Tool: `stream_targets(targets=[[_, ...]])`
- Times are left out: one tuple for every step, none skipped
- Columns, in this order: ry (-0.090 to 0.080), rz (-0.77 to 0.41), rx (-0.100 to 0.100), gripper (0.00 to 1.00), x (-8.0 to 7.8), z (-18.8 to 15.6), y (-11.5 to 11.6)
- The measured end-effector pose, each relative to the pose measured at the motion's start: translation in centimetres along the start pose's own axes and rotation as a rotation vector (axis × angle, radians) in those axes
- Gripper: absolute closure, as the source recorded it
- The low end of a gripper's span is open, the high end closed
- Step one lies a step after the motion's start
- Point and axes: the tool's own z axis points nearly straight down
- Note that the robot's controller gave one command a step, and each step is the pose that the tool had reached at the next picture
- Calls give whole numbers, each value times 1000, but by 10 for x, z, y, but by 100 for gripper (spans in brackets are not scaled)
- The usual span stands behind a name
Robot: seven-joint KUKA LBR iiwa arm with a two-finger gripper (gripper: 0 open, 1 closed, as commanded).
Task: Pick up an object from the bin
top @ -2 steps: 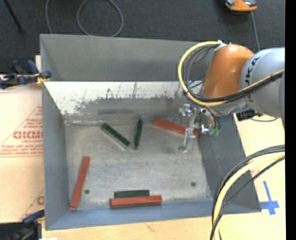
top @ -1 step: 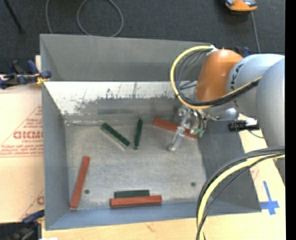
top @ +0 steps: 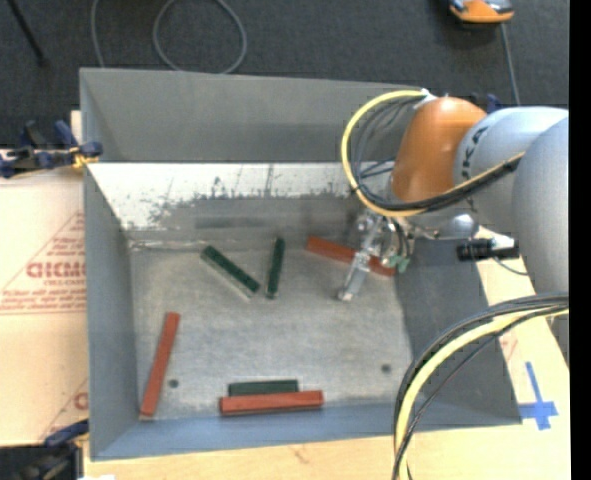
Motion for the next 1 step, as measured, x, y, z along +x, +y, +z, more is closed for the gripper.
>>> stream_targets(targets=[[0,-3,0,100,0,0,0]])
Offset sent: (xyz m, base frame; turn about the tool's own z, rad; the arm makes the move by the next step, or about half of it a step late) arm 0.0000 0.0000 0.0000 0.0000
